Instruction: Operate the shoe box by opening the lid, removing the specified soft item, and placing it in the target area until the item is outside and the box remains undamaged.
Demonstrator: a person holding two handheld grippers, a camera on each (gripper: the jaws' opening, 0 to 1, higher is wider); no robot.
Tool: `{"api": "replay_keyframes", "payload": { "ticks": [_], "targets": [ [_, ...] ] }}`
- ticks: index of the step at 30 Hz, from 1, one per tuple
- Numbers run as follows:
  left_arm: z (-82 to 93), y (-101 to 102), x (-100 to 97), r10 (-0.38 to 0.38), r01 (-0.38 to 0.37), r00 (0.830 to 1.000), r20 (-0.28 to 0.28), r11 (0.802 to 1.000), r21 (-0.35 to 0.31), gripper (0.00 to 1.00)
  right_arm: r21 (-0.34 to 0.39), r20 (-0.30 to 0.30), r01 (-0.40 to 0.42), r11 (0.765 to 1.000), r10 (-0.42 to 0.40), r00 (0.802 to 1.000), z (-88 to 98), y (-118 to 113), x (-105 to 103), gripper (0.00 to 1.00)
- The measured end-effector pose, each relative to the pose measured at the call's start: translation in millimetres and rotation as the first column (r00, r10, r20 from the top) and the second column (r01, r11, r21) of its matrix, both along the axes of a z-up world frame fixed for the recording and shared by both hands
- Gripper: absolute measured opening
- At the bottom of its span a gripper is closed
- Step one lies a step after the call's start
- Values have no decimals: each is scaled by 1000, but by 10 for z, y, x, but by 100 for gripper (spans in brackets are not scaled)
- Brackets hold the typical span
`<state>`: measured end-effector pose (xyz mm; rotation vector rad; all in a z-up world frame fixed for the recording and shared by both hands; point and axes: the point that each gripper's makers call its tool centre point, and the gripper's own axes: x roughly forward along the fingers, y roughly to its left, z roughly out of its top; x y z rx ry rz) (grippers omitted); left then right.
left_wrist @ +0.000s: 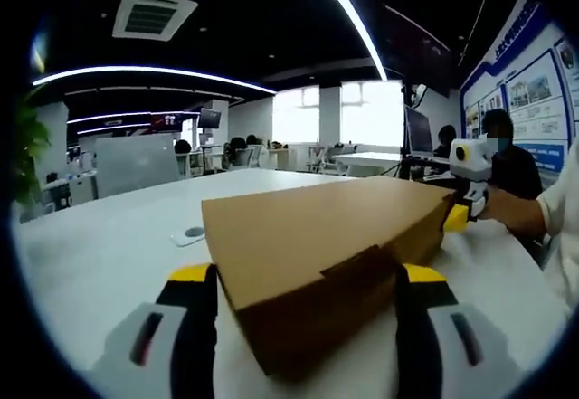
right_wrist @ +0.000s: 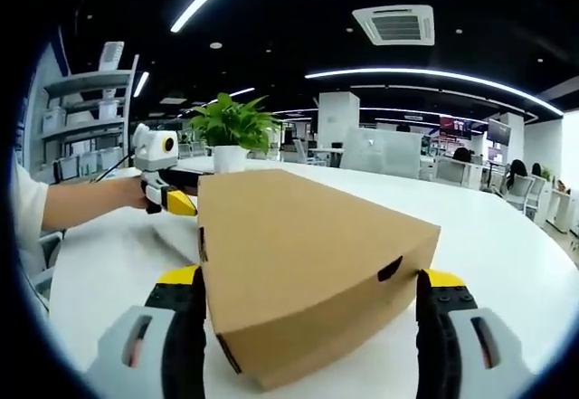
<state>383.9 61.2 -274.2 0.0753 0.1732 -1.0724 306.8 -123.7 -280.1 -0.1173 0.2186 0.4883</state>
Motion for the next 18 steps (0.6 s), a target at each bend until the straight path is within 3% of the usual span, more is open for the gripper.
{"api": "replay_keyframes", "payload": {
  "ticks": [5,8,10,18],
  "targets": [
    [6,-2,25,-5,5,1000,-2,1000,-15,84,-4,20,20,1000,-19,1000,47,29,-31,100],
    [45,-5,24,0,-4,998,-57,997,-72,84,19,22,30,999,-30,999,70,28,-15,99],
    [51,-2,26,1,-6,998,-63,997,-79,84,21,22,30,999,-31,999,73,27,-13,99],
    [26,-36,0,11,-12,999,-45,1000,-24,83,3,40,39,999,-39,998,53,37,41,100]
  ]
}}
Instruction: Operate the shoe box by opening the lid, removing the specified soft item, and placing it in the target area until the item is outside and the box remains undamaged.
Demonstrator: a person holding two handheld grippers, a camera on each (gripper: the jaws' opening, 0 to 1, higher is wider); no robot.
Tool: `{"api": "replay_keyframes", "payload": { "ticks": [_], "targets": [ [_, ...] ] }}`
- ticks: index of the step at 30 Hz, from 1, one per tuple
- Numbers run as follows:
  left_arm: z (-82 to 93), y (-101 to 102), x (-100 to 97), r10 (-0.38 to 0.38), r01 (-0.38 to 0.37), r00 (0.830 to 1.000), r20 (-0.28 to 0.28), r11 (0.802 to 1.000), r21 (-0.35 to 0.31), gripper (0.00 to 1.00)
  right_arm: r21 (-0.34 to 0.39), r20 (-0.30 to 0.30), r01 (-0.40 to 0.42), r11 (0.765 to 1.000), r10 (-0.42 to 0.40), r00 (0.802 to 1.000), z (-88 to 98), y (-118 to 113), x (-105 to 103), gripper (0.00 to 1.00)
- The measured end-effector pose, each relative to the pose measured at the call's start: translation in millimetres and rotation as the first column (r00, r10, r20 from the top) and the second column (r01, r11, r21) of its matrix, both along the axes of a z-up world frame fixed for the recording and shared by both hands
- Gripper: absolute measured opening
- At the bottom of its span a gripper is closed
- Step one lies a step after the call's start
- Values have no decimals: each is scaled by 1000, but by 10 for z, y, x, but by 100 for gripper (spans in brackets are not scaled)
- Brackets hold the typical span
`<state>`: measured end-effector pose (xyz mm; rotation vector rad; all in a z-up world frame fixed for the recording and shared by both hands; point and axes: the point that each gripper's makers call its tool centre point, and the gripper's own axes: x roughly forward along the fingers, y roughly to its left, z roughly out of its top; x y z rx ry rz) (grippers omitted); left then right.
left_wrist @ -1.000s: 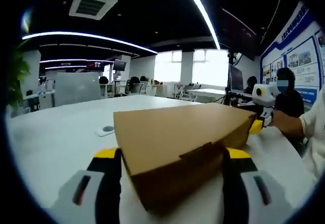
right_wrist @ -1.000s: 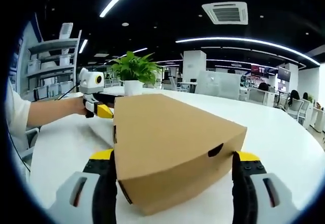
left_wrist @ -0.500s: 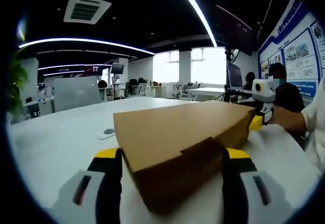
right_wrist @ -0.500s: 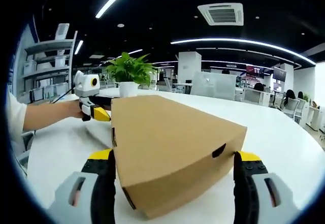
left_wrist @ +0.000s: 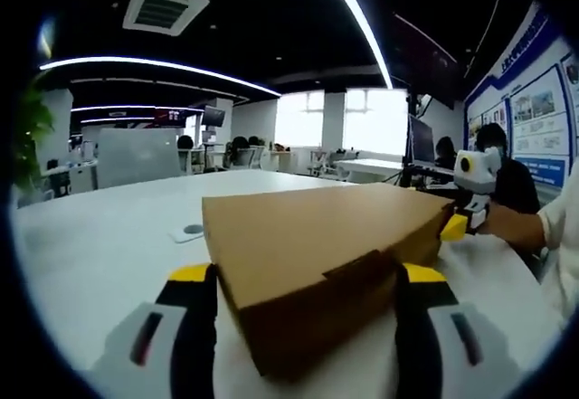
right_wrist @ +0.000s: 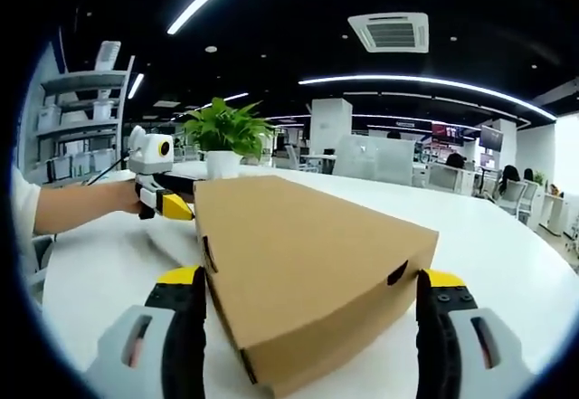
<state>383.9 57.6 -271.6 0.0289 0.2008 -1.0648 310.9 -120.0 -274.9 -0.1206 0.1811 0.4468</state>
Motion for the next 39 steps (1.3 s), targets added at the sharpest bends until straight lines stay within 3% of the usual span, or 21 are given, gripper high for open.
{"api": "replay_keyframes", "payload": {
  "ticks": [5,27,39],
  "targets": [
    [-10,-6,-37,38,-38,999,9,999,5,82,3,21,-30,1000,30,999,-2,-21,35,99],
    [-12,21,-304,164,-164,986,-1,986,21,82,-1,5,-155,988,155,988,-7,-90,-6,97],
    [-5,17,-471,229,-229,973,4,973,16,82,-27,-14,-243,970,242,970,-13,-155,-11,95]
  ]
}}
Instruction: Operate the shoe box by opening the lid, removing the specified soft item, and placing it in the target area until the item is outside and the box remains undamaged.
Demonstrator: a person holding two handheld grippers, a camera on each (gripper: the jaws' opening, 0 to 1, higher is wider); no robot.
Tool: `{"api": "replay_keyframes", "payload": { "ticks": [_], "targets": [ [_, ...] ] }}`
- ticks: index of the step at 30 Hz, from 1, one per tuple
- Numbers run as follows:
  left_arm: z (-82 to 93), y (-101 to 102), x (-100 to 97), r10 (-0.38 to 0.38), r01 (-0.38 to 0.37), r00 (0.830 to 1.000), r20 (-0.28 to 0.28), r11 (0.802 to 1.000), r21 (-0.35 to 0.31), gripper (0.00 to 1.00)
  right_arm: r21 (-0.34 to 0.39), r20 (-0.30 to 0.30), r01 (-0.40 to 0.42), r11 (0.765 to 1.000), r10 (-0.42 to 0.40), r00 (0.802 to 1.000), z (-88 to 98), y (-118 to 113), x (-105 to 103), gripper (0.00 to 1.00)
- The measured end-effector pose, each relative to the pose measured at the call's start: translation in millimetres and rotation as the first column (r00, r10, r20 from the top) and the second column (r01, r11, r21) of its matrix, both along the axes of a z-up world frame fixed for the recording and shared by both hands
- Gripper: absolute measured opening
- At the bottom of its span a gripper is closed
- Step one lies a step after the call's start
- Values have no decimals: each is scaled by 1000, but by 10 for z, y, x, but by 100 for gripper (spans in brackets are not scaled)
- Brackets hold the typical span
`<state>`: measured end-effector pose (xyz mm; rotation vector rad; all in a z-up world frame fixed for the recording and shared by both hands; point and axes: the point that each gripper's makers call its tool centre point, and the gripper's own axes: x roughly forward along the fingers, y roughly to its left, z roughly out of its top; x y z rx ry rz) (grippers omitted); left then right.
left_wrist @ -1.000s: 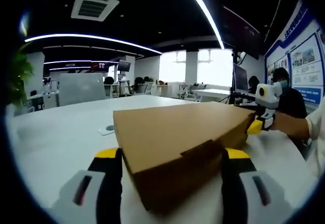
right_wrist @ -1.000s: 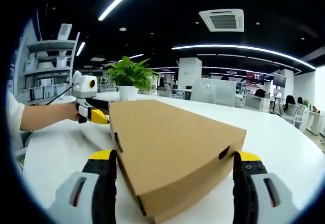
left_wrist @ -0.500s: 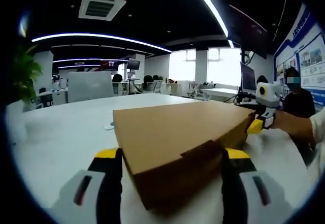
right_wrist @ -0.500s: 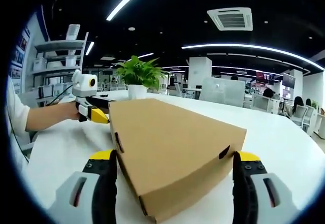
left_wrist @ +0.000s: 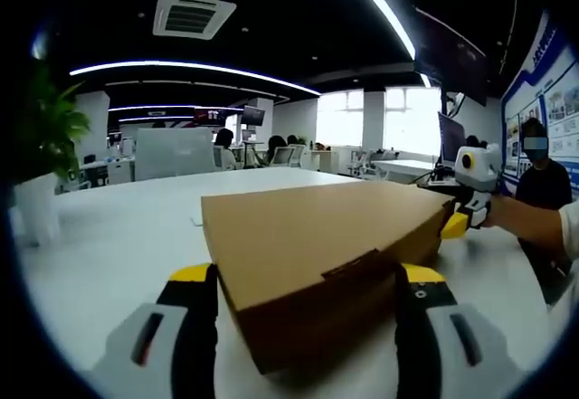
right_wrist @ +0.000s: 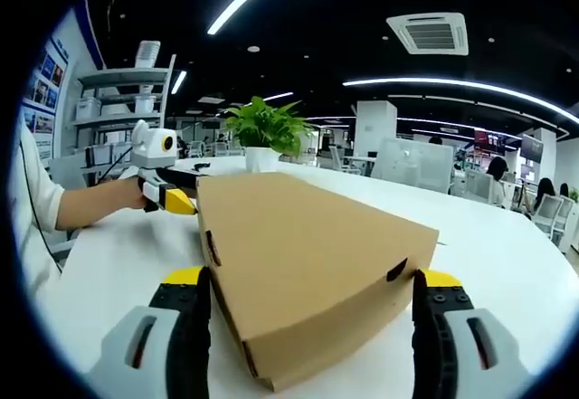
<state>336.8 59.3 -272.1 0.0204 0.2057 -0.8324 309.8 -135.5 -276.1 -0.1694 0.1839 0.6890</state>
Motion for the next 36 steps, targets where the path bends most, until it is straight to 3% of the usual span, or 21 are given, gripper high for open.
{"api": "replay_keyframes", "payload": {
  "ticks": [22,36],
  "targets": [
    [12,-113,-317,124,-124,992,-7,992,14,82,-8,-11,-128,992,127,992,34,-109,-50,94],
    [21,-170,-366,136,-136,991,0,991,14,81,-10,-27,-126,992,125,992,14,-166,-145,91]
  ]
}}
